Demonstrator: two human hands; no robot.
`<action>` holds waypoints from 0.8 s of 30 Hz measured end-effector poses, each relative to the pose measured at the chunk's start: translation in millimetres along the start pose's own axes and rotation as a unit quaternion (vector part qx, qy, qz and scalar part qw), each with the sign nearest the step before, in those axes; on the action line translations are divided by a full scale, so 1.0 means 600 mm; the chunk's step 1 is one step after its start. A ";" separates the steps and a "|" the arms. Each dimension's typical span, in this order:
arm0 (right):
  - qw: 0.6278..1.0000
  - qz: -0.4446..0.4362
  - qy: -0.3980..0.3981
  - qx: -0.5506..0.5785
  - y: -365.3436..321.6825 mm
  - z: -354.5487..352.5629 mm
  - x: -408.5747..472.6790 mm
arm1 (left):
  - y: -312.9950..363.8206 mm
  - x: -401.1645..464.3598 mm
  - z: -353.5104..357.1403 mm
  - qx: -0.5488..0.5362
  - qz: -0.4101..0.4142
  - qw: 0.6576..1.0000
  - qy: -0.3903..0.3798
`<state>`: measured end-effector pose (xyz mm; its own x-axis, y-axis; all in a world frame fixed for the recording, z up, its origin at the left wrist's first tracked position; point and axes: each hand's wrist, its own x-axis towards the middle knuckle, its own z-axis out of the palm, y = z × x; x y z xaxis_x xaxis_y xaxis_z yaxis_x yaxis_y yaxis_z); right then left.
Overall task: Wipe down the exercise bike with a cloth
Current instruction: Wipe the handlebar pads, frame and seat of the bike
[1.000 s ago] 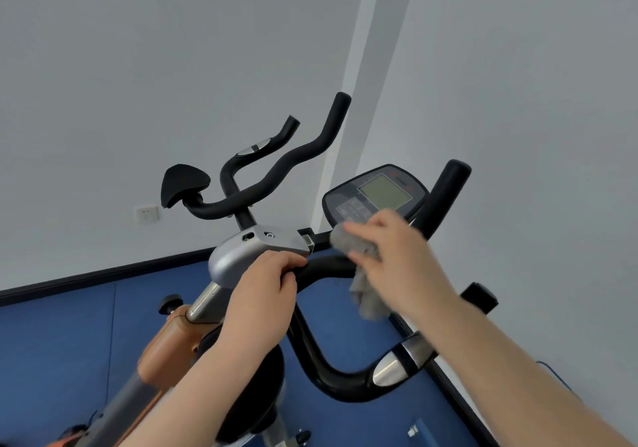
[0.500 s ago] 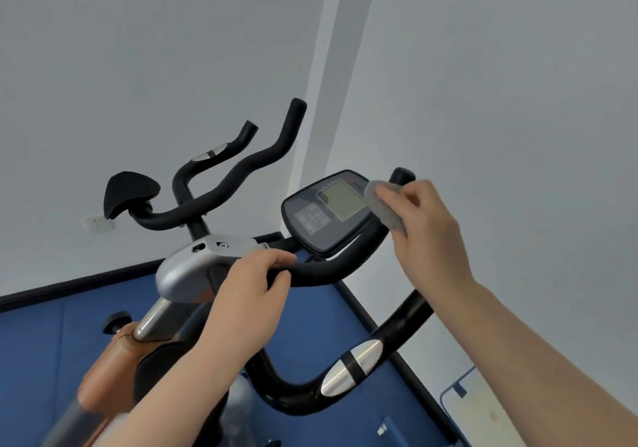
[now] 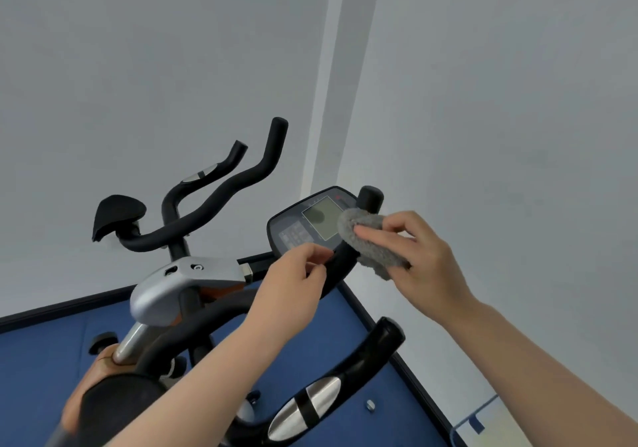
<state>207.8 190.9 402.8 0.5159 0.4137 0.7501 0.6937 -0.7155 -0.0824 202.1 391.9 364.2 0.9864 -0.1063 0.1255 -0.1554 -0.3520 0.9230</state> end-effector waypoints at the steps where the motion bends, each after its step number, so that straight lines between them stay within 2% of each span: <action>1: 0.999 -0.008 0.031 0.008 0.009 0.000 0.001 | 0.001 0.001 0.004 0.003 0.001 1.000 0.010; 3: 0.994 -0.008 0.103 0.021 0.023 0.013 0.009 | 0.005 0.003 0.012 0.006 -0.001 0.999 0.032; 5: 0.989 0.016 0.135 0.063 0.017 0.045 0.000 | 0.009 0.001 0.023 0.008 0.002 0.999 0.052; 8: 0.991 0.003 0.088 0.101 0.005 0.089 -0.055 | 0.011 -0.006 0.032 -0.001 0.007 0.997 0.075; 10: 0.991 -0.029 0.051 0.119 0.020 0.077 -0.065 | 0.009 -0.010 0.034 -0.011 0.002 0.996 0.090; 12: 0.988 -0.048 0.099 0.104 0.048 0.054 -0.037 | 0.006 -0.012 0.036 -0.019 -0.015 0.993 0.115; 14: 0.979 -0.024 0.175 0.099 0.063 0.039 0.005 | 0.004 -0.013 0.044 -0.019 -0.032 0.989 0.143; 15: 0.976 -0.011 0.188 0.113 0.062 0.038 0.019 | 0.005 -0.013 0.048 -0.017 -0.035 0.987 0.155; 19: 0.964 0.005 0.162 0.210 0.038 0.051 0.009 | 0.007 -0.009 0.056 -0.015 -0.056 0.981 0.183; 22: 0.937 0.070 0.167 0.300 0.029 0.047 0.017 | 0.008 -0.005 0.059 -0.006 -0.069 0.976 0.205; 24: 0.928 0.107 0.183 0.305 0.026 0.045 0.034 | 0.009 -0.004 0.065 0.000 -0.073 0.972 0.221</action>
<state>242.5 203.5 399.3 0.5468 0.0001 0.8373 0.8084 -0.2605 -0.5279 196.6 354.1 354.7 0.9246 0.3554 0.1372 -0.0120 -0.3328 0.9429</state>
